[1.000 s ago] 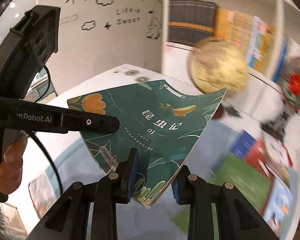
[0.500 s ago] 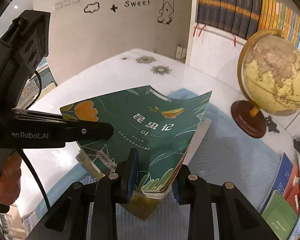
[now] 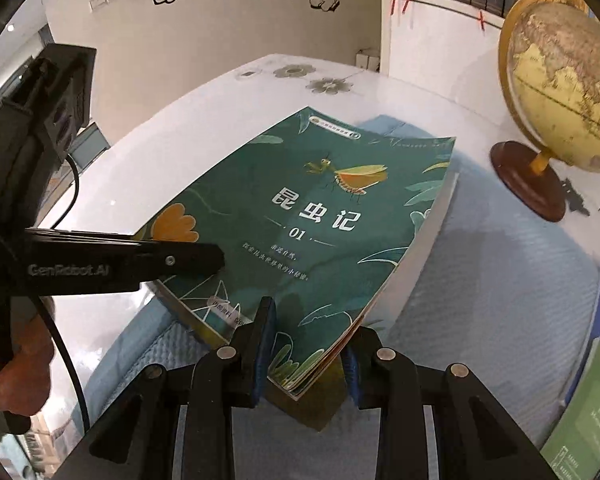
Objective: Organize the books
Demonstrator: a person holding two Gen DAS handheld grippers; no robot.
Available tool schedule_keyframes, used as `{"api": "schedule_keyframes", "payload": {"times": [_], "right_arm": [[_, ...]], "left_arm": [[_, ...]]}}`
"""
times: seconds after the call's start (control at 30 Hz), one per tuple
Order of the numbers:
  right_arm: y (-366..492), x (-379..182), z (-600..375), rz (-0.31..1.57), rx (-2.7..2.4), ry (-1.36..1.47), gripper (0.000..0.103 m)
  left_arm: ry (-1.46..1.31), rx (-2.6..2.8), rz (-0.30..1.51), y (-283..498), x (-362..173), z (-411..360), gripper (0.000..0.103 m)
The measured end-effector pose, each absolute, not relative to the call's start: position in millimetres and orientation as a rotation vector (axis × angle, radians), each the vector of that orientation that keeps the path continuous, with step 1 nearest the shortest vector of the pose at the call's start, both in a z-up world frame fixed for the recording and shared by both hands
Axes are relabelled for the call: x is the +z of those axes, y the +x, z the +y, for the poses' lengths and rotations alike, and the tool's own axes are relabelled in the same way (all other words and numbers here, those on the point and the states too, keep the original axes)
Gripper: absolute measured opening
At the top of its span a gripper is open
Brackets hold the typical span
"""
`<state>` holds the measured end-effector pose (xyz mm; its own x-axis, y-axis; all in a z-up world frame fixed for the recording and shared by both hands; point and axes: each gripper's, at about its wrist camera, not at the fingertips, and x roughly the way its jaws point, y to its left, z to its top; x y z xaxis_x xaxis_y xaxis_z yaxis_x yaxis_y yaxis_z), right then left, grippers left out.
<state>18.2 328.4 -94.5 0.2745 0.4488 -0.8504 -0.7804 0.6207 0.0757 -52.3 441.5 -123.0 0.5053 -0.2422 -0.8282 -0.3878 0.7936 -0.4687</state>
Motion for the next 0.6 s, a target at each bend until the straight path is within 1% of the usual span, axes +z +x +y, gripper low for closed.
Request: {"api": "schedule_keyframes", "payload": {"times": [0.07,0.1,0.13,0.2,0.27,0.33,0.43,0.6], "right_arm": [[18,-97,327,0.998,0.85,-0.398,0.029],[20,-98,326,1.012,0.85,-0.402,0.031],[20,-99,325,1.033,0.854,-0.401,0.037],[18,-98,321,1.072,0.905,-0.39,0.038],[11,-94,318,1.05,0.909,-0.43,0.039],[4,-91,313,1.024,0.906,-0.475,0.044],[-7,-89,293,0.997,0.918,-0.51,0.044],[-31,-87,238,0.959,0.972,-0.554,0.044]], "left_arm": [[-0.657,0.18,1.049,-60,-120,444,0.027],[-0.637,0.217,1.046,-63,-119,444,0.027],[-0.606,0.283,1.045,-71,-116,444,0.027],[-0.596,0.327,1.041,-80,-112,445,0.027],[-0.59,0.348,1.031,-94,-105,441,0.027],[-0.58,0.372,1.017,-106,-97,432,0.027],[-0.579,0.378,0.986,-124,-82,405,0.027],[-0.508,0.457,0.957,-142,-65,336,0.027]]}}
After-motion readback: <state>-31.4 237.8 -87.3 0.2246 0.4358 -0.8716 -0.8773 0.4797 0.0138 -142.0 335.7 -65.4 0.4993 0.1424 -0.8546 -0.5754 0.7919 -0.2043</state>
